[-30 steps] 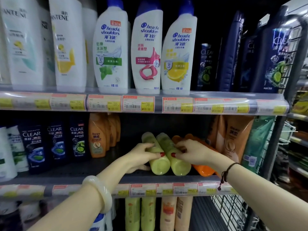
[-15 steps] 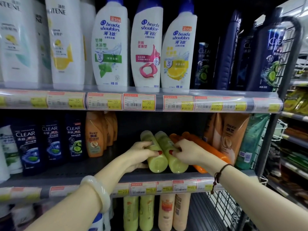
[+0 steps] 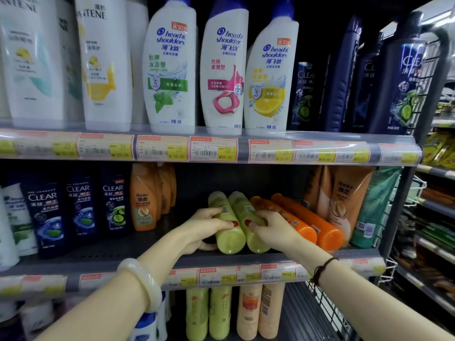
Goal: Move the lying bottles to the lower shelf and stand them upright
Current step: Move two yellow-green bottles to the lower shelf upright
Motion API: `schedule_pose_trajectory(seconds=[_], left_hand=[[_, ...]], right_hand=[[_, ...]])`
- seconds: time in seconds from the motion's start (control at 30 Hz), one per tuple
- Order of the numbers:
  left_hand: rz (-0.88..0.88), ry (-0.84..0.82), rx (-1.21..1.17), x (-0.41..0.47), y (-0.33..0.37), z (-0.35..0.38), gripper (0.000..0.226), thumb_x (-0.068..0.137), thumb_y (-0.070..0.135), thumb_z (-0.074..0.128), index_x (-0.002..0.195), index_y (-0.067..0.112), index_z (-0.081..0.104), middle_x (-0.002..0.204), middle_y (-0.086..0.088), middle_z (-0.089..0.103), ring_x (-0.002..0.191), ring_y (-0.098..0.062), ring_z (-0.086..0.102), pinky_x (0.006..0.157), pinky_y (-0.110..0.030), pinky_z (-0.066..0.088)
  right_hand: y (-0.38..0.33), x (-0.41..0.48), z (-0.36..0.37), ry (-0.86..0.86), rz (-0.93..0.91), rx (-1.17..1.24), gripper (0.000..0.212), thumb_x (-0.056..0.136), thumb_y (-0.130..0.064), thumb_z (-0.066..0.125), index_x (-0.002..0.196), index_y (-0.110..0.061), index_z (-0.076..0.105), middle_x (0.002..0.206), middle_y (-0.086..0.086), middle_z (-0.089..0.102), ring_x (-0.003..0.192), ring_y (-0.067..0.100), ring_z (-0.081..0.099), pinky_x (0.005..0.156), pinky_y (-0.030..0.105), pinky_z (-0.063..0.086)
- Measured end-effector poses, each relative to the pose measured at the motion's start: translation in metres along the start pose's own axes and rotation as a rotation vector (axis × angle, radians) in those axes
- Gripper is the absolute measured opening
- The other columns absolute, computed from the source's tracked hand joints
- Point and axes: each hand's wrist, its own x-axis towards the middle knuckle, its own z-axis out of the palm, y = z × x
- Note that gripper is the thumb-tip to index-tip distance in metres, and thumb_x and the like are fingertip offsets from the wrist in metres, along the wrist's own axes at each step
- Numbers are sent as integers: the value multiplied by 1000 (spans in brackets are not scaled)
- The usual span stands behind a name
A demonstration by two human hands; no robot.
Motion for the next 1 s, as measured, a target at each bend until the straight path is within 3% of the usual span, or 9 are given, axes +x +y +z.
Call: schedule_pose_trajectory(seconds=[0.07, 0.17, 0.33, 0.57, 0.8, 0.9, 1.0], left_hand=[[1, 4, -2, -1, 0, 2, 67, 80, 17, 73, 140, 26, 44, 99, 11, 54, 92, -7, 54, 72, -36, 53], [-1, 10, -8, -3, 2, 4, 66, 81, 16, 72, 140, 26, 44, 111, 3, 54, 97, -11, 53, 76, -39, 55], [-1, 34, -53, -3, 3, 7, 65, 80, 8, 71, 139, 20, 46, 107, 0, 58, 92, -12, 56, 71, -41, 56], [-10, 65, -94, -7, 12, 8, 62, 78, 5, 72, 136, 13, 50, 114, -10, 62, 99, -23, 61, 82, -51, 56], [-9, 40, -34, -21, 14, 9, 68, 80, 5, 71, 141, 11, 42, 113, -12, 63, 96, -26, 63, 78, -48, 56], [7, 59, 22, -24, 12, 11, 71, 77, 5, 73, 141, 11, 42, 119, -12, 62, 98, -25, 63, 82, -45, 55], [12, 80, 40, -26, 13, 12, 68, 76, 6, 74, 138, 12, 47, 112, -9, 63, 94, -22, 63, 78, -41, 55]], right_hand=[[6, -1, 2, 35, 32, 96, 40, 93, -23, 56, 131, -10, 54, 122, 7, 63, 112, 22, 59, 93, 29, 48], [16, -4, 5, 62, 54, 240, 43, 92, -26, 57, 132, -10, 55, 122, 5, 65, 111, 19, 61, 94, 31, 50], [19, -8, 7, 115, 40, 347, 30, 92, -20, 56, 119, -9, 65, 103, 3, 71, 93, 12, 66, 76, 22, 52], [12, -9, 0, 169, 88, 426, 14, 90, -19, 61, 95, -11, 71, 87, 5, 71, 83, 17, 66, 71, 27, 53], [10, -27, -6, 137, 56, 407, 23, 88, -24, 64, 102, -8, 73, 92, 6, 74, 86, 16, 69, 67, 21, 53], [9, -32, -7, 159, 12, 341, 38, 85, -29, 67, 117, -8, 69, 114, 3, 70, 103, 14, 65, 83, 25, 54], [9, -33, -7, 182, 10, 347, 43, 83, -29, 70, 120, -7, 67, 122, 3, 67, 111, 15, 62, 93, 30, 52]])
